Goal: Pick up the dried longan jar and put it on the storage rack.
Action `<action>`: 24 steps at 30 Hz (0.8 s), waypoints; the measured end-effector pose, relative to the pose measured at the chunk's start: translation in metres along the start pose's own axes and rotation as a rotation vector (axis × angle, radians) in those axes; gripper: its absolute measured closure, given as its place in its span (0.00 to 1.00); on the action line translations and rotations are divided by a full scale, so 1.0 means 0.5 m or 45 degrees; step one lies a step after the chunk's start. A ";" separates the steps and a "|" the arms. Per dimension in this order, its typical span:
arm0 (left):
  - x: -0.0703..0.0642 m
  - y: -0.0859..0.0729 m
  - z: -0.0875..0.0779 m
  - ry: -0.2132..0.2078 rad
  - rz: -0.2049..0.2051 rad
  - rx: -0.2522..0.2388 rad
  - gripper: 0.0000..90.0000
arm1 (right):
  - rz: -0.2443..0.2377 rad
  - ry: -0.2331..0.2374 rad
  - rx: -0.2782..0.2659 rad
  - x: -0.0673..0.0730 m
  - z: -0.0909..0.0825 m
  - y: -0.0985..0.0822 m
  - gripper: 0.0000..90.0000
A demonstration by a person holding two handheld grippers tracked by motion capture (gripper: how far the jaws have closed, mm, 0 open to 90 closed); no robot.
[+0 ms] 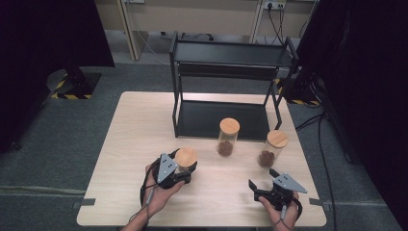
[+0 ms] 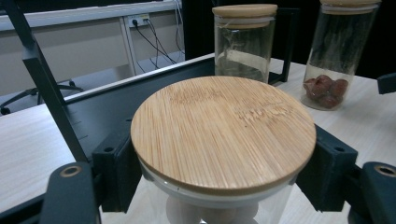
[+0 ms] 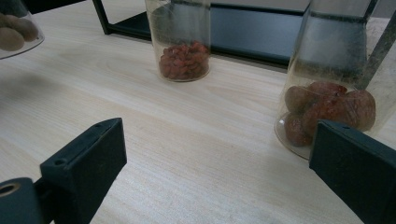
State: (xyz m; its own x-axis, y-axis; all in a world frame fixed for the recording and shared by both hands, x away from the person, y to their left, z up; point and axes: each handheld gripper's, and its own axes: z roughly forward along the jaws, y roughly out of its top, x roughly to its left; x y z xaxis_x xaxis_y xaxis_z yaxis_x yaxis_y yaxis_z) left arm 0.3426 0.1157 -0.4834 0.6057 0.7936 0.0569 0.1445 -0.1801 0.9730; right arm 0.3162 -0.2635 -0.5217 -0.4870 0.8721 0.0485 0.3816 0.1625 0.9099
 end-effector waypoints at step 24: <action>0.027 0.026 0.043 0.058 -0.006 -0.017 0.29 | -0.003 0.003 -0.005 0.000 -0.001 -0.001 0.05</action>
State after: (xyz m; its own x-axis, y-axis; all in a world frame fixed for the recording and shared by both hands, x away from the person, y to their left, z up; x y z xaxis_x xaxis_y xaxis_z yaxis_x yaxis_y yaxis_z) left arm 0.3695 0.1112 -0.4748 0.5689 0.8201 0.0624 0.1365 -0.1689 0.9761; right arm 0.3158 -0.2638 -0.5218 -0.4897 0.8706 0.0474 0.3775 0.1627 0.9116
